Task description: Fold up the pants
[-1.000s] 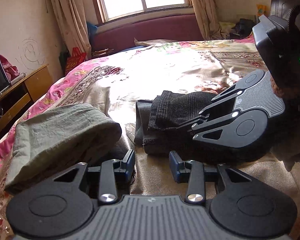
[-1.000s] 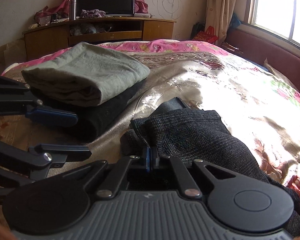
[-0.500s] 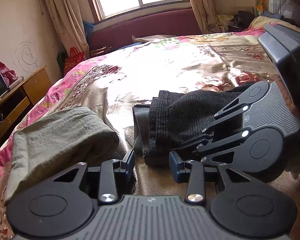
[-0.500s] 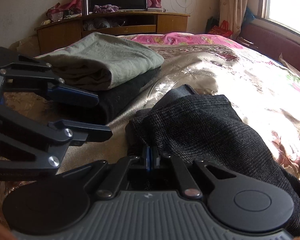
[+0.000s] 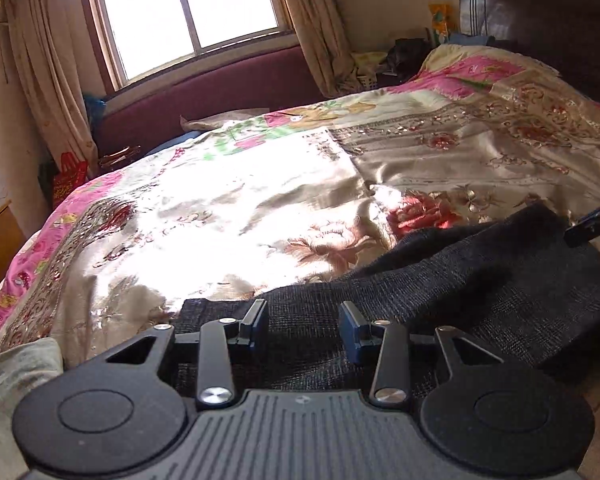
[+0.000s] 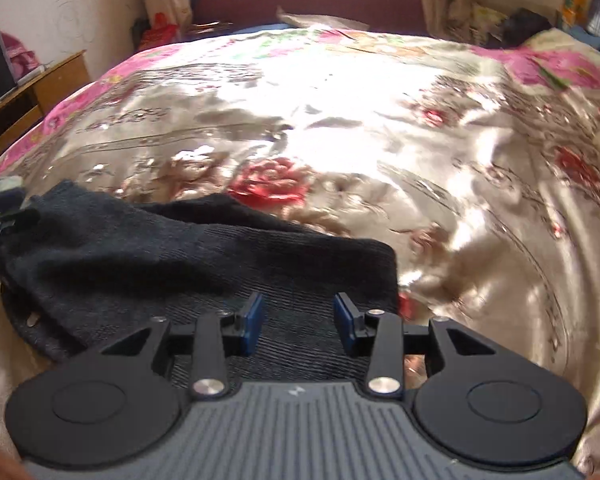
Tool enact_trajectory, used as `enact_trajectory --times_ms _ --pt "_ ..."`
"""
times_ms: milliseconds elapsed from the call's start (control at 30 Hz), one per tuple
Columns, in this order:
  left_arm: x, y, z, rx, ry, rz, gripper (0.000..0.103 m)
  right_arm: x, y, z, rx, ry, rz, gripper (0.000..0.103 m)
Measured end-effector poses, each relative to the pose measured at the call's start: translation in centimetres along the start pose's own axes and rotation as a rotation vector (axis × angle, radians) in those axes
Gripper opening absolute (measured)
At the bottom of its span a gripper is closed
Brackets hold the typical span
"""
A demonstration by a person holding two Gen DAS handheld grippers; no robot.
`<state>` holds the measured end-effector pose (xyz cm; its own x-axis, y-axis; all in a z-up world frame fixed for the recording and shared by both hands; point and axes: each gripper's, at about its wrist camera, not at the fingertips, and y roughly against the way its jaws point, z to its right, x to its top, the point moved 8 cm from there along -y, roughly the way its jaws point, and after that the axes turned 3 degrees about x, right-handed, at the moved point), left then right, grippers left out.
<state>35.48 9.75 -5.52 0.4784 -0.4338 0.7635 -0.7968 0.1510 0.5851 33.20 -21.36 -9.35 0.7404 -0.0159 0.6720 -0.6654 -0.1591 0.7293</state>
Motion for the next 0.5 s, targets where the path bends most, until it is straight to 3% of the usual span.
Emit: enact_trajectory --times_ms 67,167,333,433,500 --pt "-2.8 -1.8 0.8 0.041 -0.069 -0.089 0.055 -1.1 -0.5 3.2 0.011 -0.157 -0.035 0.041" --pt "-3.4 -0.8 0.6 0.043 -0.071 -0.088 0.056 -2.5 -1.7 4.3 0.138 -0.286 -0.060 0.051" --pt "-2.8 -1.2 0.0 0.043 -0.076 -0.121 0.063 -3.1 -1.2 5.0 0.270 -0.387 -0.061 0.052" --pt "-2.6 -1.4 0.5 0.055 -0.099 -0.112 0.063 -4.4 -1.1 6.4 0.308 -0.412 -0.091 0.039" --pt "-2.7 -1.4 0.8 0.063 -0.104 -0.101 0.062 -4.4 -1.1 6.7 0.368 -0.458 -0.100 0.044"
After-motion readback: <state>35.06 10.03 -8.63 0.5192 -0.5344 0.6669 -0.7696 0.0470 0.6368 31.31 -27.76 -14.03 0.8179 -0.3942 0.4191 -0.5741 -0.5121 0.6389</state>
